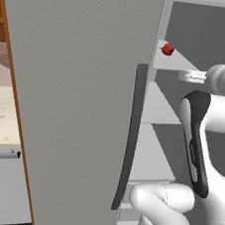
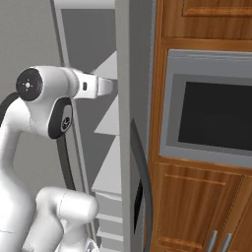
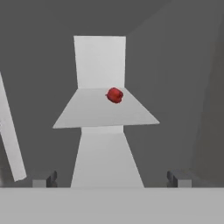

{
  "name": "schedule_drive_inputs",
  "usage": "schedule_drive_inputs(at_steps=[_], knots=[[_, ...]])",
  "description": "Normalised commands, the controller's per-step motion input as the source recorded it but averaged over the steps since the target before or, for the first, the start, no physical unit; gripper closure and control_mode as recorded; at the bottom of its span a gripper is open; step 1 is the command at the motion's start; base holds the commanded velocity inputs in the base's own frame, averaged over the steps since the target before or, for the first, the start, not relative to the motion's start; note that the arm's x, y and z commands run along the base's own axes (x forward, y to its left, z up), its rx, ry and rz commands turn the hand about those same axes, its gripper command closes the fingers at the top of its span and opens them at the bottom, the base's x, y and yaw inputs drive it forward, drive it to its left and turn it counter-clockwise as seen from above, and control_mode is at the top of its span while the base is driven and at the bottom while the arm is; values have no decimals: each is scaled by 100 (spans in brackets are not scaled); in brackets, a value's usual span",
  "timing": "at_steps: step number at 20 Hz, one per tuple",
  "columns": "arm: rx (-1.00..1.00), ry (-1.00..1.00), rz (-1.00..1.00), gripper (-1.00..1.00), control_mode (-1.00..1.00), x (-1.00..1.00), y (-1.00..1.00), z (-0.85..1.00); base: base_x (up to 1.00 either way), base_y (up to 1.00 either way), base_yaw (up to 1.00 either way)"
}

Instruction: Take the carrot, peach, and bell pepper from the freezer and place them in the bowl on the counter.

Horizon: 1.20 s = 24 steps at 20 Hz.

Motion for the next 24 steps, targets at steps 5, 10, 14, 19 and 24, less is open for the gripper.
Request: schedule_drive_inputs(at_steps=[5,10,14,19,24], knots=[[0,0,5,-100,-100,51,-13,14,0,0,0],[0,0,9,-100,-100,44,-15,1,0,0,0],[0,0,9,-100,-100,37,-6,0,0,0,0],[0,0,6,-100,-100,38,0,0,0,0,0],[0,2,1,-100,-100,30,0,0,0,0,0]])
